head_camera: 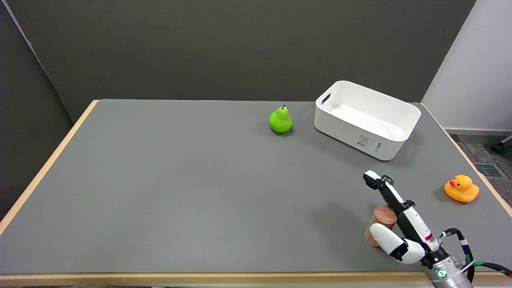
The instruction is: Pick up the wooden cylinder.
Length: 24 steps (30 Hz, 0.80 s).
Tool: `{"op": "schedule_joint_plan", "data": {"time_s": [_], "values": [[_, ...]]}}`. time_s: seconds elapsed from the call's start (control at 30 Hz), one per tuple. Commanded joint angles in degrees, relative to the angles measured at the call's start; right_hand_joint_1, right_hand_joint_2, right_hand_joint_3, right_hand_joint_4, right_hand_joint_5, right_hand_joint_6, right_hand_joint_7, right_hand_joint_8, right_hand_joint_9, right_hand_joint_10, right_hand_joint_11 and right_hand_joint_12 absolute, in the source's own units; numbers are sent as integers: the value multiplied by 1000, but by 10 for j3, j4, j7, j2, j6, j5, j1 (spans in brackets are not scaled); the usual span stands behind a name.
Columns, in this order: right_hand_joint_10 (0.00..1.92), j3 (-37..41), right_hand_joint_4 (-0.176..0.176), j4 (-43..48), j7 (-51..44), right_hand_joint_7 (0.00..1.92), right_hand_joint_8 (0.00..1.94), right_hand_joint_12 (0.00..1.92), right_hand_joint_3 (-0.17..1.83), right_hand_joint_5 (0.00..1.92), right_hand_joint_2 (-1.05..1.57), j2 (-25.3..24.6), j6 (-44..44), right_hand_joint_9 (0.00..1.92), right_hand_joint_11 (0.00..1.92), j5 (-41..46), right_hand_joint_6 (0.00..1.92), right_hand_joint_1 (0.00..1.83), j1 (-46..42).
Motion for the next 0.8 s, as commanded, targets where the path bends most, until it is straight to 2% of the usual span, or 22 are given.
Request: {"op": "schedule_joint_plan", "data": {"time_s": [0.03,0.47,0.53,0.8], "values": [[151,4,-176,-24,0,24,190,491,905,59,566,0,3,-1,-1,23,423,300,-5],[280,5,-176,-24,0,27,208,580,892,82,588,2,40,-1,-1,68,441,343,-24],[280,5,-176,-24,-1,63,323,587,896,81,565,2,41,3,-1,74,445,338,-28],[508,1,-176,-32,3,156,293,686,780,149,637,1,22,-1,-1,77,392,383,-27]]}}
